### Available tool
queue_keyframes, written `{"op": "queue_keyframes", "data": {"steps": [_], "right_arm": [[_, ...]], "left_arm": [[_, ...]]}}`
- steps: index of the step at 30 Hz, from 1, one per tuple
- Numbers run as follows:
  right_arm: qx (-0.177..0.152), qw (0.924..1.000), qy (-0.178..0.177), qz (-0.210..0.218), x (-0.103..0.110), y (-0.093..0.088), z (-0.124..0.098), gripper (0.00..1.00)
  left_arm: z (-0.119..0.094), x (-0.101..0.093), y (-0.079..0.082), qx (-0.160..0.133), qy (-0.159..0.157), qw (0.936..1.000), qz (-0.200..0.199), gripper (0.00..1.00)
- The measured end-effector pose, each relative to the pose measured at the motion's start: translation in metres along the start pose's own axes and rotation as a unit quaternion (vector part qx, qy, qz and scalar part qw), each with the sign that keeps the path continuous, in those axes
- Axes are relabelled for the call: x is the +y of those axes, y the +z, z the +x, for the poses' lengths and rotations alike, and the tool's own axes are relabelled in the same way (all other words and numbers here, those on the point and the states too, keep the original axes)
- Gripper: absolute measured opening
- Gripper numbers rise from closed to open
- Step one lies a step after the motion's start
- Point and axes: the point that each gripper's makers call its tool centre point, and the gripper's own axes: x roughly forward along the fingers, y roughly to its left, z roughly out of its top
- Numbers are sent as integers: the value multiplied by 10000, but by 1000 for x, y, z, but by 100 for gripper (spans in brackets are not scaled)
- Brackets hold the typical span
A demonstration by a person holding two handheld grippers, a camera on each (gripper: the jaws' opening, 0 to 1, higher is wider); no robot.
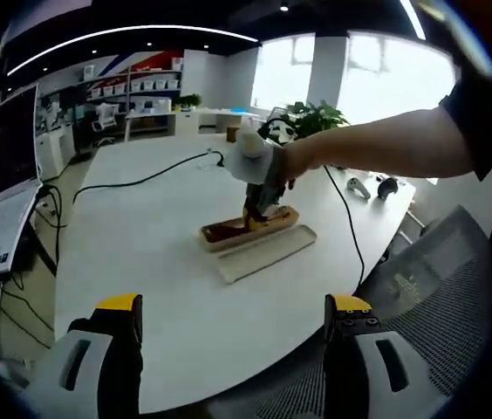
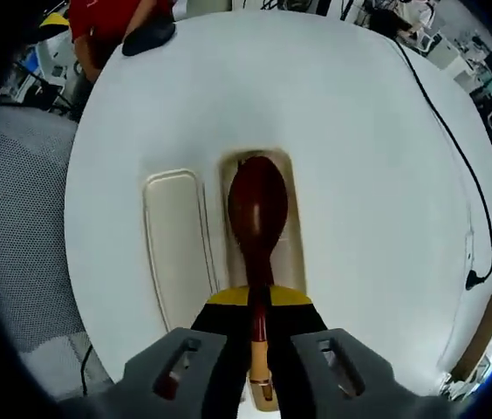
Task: Arrange the utensils inside the cutlery case until each visible utensil rests in its matching compartment.
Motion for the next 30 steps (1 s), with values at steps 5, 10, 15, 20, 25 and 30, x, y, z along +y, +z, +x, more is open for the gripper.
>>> {"op": "queue_keyframes", "data": {"steps": [5,10,15,20,25,30], "right_arm": [[-7,9999,41,-155,2,-1,0,2],[4,10000,4,-55,0,-5,-1,3],[-181,9997,-154,45,-6,-5,-13,8],[-594,9963,-544,283,-16,-12,-40,17],[-779,9905,-973,575,-24,-43,-70,27],[-1072,9804,-1390,895,-25,-70,-100,38]], "left_arm": [[0,0,0,10,-2,10000,30,88],[1,0,1,6,11,10000,52,88],[2,0,1,-9,7,10000,26,88],[1,1,1,4,57,9999,117,88],[1,1,3,-1,95,9998,198,89],[0,7,6,-50,251,9992,309,89]]}}
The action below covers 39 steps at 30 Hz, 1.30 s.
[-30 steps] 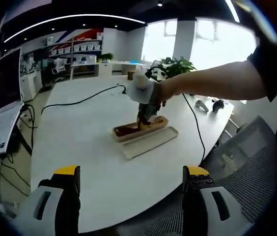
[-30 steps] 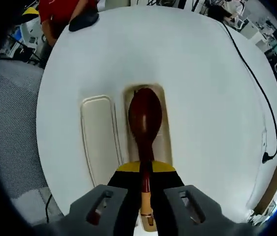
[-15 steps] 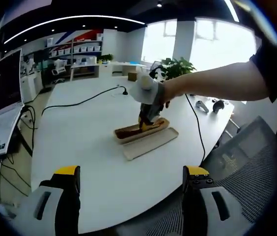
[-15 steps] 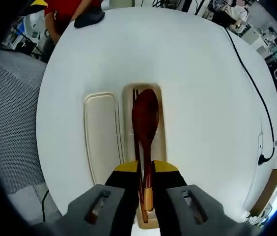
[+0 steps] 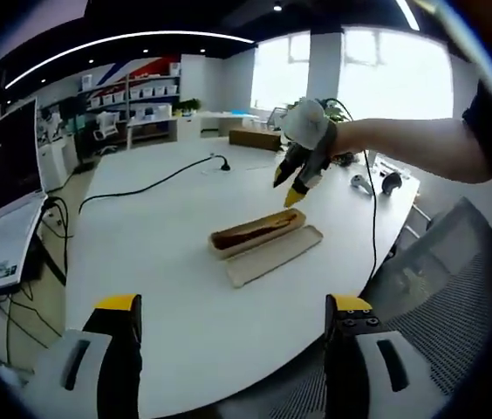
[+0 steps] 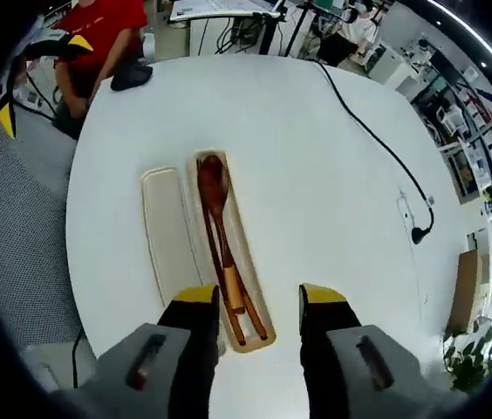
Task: Arrange the utensils inside the cutlery case until each visible utensil rests in its matching compartment.
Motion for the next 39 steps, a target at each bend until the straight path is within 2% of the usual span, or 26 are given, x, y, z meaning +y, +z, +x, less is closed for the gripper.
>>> {"op": "queue_keyframes", "data": {"steps": [5,8,10,17,23,27,31,33,34,36,38,39], "right_arm": [[-248,9977,-375,502,-10,-30,-40,45],[-616,9920,-510,978,-8,-40,-65,49],[-736,9887,-668,1122,-8,-47,-80,49],[-815,9818,-1001,1390,-3,-75,-114,57],[-881,9750,-1127,1700,6,-93,-128,66],[-796,9753,-1132,1723,18,-104,-134,75],[-766,9755,-1137,1722,24,-113,-140,81],[-739,9758,-1141,1710,28,-118,-143,86],[-719,9762,-1124,1709,29,-121,-145,87],[-720,9765,-1126,1692,31,-123,-146,89],[-734,9771,-1103,1667,33,-124,-145,91],[-750,9773,-1080,1662,33,-124,-144,92]], "left_arm": [[-2,3,4,-97,100,9999,37,87],[-6,11,8,-154,350,9990,244,85],[-8,11,11,-237,371,9989,189,85],[-7,9,9,-158,358,9990,211,86],[-7,9,10,-79,439,9982,410,86],[-6,5,6,12,314,9988,367,86],[-6,1,10,-79,181,9990,391,88],[-5,-4,20,-290,15,9983,513,89],[-3,-4,25,-381,-36,9967,720,89],[0,-1,26,-342,-79,9940,1038,89],[7,-4,28,-357,-256,9937,1033,93],[12,-11,28,-399,-533,9930,971,99]]}}
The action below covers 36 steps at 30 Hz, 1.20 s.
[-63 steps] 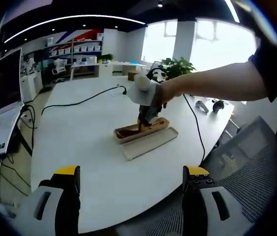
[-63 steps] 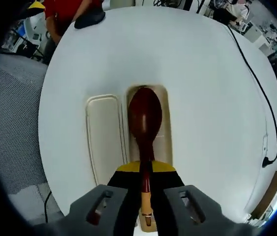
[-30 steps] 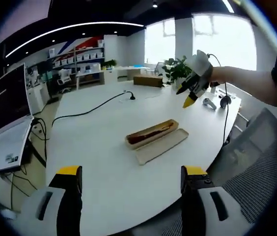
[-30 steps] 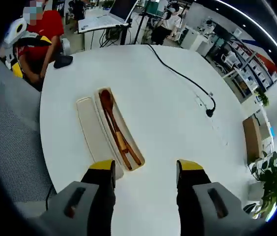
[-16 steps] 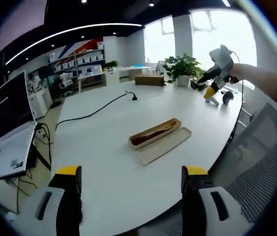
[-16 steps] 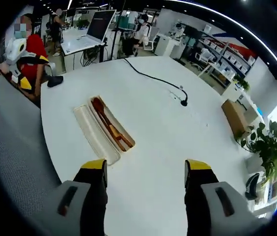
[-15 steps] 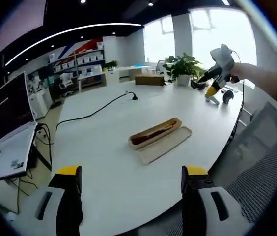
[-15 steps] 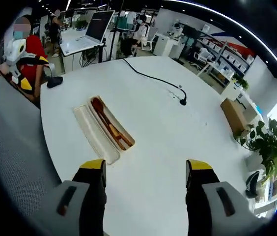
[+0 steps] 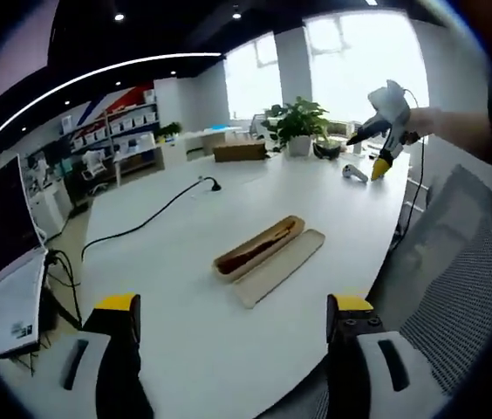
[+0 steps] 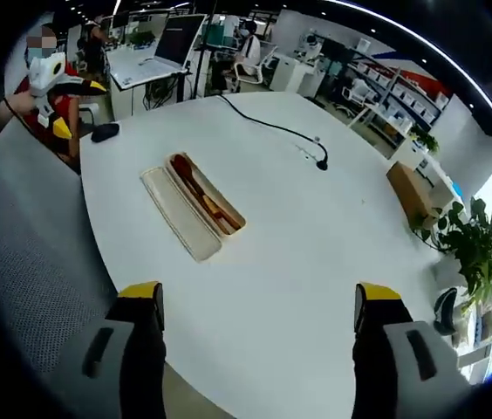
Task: Arrange the utensils inside the cutlery case until each visible utensil rests in its matching compartment.
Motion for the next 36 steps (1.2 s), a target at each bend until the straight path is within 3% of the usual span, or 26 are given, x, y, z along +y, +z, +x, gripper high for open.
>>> {"op": "queue_keyframes", "data": {"steps": [5,10,15,21,25,27,29,36], "right_arm": [[-52,9993,348,-144,16,-1,12,96],[-252,9933,1021,-488,48,5,35,99],[17,9866,1362,-894,66,-5,58,94],[308,9746,1846,-1228,80,-15,83,91],[475,9696,1930,-1425,79,-20,100,79],[746,9665,1966,-1471,77,-29,109,80],[868,9578,2100,-1759,79,-33,118,77],[970,9476,2456,-1798,86,-29,141,71]], "left_arm": [[23,-7,-5,118,-562,9983,-65,100],[51,-7,-22,569,-958,9917,639,100],[78,-9,-32,770,-1309,9841,919,100],[103,-4,-43,949,-1475,9793,1011,100],[115,-10,-62,1253,-1776,9713,967,100],[123,-5,-71,1352,-1733,9686,1163,100],[132,1,-78,1466,-1655,9671,1256,100],[146,-7,-77,1335,-1895,9690,850,95]]}}
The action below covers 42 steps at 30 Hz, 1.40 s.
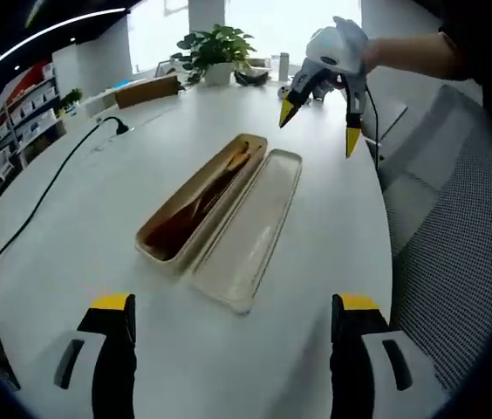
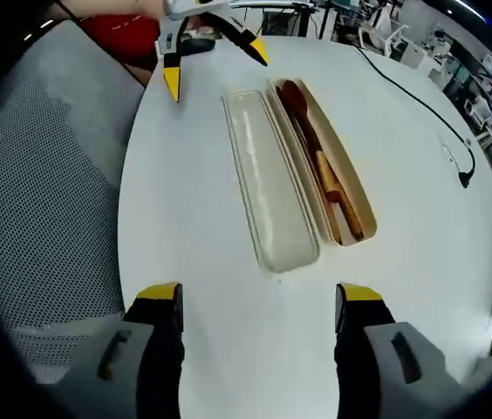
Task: Arrange the utensils inside the cutlery case until each visible utensil rests in its matching compartment.
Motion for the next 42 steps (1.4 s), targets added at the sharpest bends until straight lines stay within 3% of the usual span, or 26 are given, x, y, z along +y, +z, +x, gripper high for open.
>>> {"op": "queue_keyframes", "data": {"steps": [6,19,25,29,36,42], "right_arm": [[10,9999,152,-23,-6,4,10,68],[-99,9990,382,-199,-3,14,24,62],[-118,9982,482,-328,2,21,29,57],[-118,9977,467,-485,2,25,32,52],[-110,9970,314,-698,5,32,37,49],[-324,9971,310,-609,15,39,38,45]], "left_arm": [[5,-5,1,9,-127,9999,46,83],[29,-11,1,33,-315,9995,51,83],[30,-9,3,-73,-276,9996,4,81],[30,-12,4,-96,-320,9994,107,73],[28,-23,3,-109,-374,9992,88,73],[27,-34,3,-150,-396,9990,151,73]]}}
